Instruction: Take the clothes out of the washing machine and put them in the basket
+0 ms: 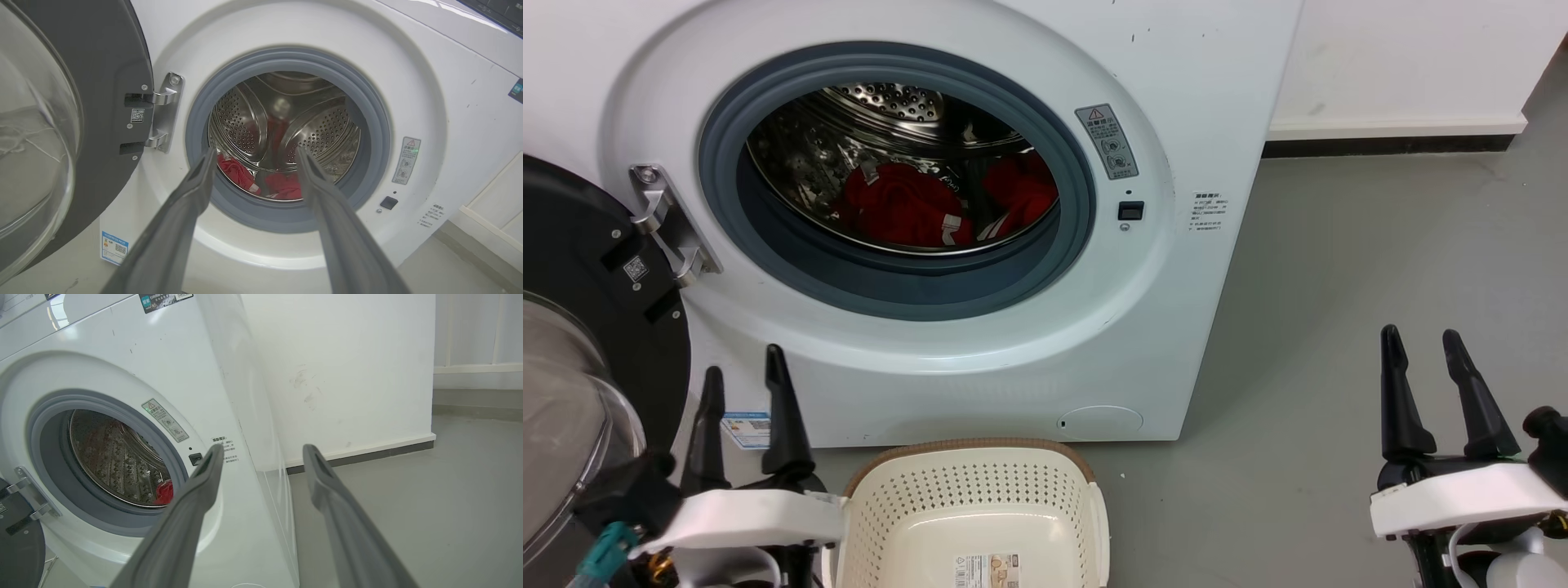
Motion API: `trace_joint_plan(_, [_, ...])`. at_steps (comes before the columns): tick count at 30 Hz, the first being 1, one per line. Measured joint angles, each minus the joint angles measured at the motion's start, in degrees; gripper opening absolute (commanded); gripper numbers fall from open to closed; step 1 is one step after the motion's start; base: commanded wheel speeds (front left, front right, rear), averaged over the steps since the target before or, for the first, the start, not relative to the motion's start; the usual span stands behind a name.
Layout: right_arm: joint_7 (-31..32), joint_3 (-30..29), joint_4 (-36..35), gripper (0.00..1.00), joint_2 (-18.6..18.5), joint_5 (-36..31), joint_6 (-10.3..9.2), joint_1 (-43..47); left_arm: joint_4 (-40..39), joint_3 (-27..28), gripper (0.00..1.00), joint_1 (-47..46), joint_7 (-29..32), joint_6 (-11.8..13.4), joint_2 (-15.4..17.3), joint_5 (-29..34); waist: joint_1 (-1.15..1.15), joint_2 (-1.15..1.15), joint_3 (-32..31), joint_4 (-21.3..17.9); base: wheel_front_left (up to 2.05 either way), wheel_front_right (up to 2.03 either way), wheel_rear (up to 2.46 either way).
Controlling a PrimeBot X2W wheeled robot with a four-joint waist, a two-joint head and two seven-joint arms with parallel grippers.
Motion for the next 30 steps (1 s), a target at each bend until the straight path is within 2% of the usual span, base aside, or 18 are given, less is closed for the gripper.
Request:
trace_joint_plan(8, [-1.2,0.3,1.7,1.0,0.0,-5.9,0.0,0.9,3.3,-4.1,1.0,1.2,-1.1,2.9,1.9,4.9,0.0,0.0,0.0,-0.2,0.0,0.0,0.0])
trace_joint_plan(12, [-1.8,0.4,2.0,1.0,0.0,-8.3,0.0,0.9,4.5,-6.5,1.0,1.2,-1.7,3.6,3.2,7.4,0.0,0.0,-0.1,-0.3,0.0,0.0,0.0])
trace_joint_plan(26, [-3.6,0.7,2.3,1.0,-0.1,-14.8,0.0,0.9,7.6,-10.1,1.0,1.2,-3.5,2.5,4.5,12.4,0.0,0.0,-0.1,-0.7,0.0,0.0,0.0])
trace_joint_plan(30, [-4.0,1.2,2.3,1.0,-0.1,-16.8,0.0,1.0,8.8,-11.9,1.0,1.2,-4.0,2.1,6.2,16.7,0.0,0.0,-0.1,-0.8,0.0,0.0,0.0])
